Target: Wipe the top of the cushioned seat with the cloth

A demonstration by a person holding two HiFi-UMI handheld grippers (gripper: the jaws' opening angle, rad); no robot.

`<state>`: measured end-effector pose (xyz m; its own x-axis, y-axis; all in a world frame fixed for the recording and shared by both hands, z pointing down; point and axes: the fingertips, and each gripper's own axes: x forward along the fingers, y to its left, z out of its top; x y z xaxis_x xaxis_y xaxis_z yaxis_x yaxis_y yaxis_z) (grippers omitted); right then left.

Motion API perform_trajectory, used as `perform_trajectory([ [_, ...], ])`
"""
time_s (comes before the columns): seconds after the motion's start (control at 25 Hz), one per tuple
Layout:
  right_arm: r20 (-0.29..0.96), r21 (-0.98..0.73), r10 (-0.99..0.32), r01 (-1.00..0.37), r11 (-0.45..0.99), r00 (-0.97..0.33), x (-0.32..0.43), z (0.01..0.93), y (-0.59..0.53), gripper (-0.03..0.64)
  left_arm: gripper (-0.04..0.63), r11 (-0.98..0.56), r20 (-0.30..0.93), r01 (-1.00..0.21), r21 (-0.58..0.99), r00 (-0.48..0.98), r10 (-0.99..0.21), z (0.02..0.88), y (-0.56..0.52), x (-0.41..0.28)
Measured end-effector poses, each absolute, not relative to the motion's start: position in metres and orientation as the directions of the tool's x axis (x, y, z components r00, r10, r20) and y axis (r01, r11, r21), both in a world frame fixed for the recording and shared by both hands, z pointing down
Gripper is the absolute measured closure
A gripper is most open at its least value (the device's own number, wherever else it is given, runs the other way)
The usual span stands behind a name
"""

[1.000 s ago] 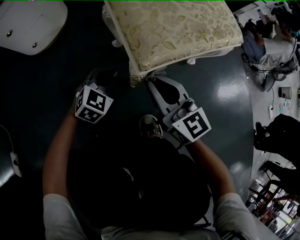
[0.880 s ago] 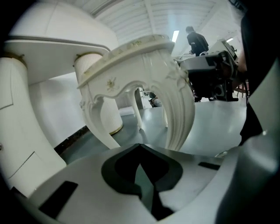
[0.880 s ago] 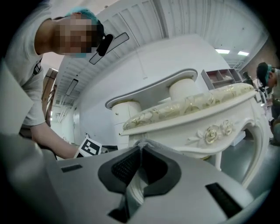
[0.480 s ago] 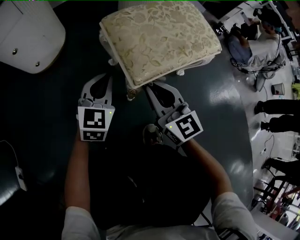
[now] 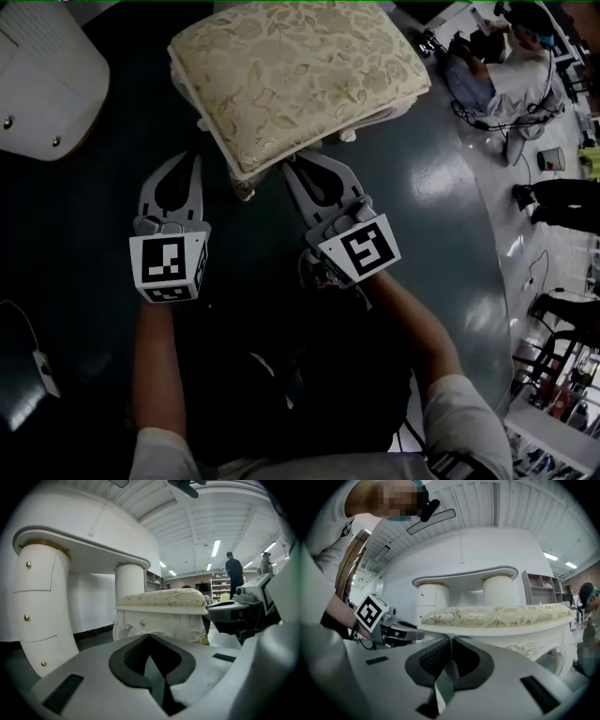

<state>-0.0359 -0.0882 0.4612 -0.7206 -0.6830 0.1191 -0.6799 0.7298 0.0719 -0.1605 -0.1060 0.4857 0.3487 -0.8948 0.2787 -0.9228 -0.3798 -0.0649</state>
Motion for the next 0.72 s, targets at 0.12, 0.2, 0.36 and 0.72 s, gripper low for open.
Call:
perform_trajectory([
  [0.12, 0.120, 0.112, -0.687, -0.678, 0.727, -0.717, -0.030, 0.464, -0.094, 0.589, 0.581, -0.379, 0.294, -0.921, -0.088, 0.340, -0.893, 0.488, -0.104, -0.160],
  [0.2, 0.088, 0.086, -0.711, -0.706, 0.703, -0.698, -0.024, 0.462, -0.097, 0.589, 0.581, -0.383, 0.311, -0.920, -0.084, 0.341, -0.887, 0.493, -0.105, -0.160],
  [0.36, 0.021, -0.026, -0.769, -0.769, 0.638, -0.639, -0.004, 0.456, -0.106, 0.589, 0.581, -0.399, 0.285, -0.912, -0.093, 0.360, -0.888, 0.485, -0.102, -0.147],
  [0.72, 0.055, 0.085, -0.738, -0.733, 0.675, -0.673, 0.000, 0.459, -0.111, 0.589, 0.581, -0.457, 0.257, -0.889, -0.023, 0.437, -0.862, 0.471, -0.086, -0.118],
])
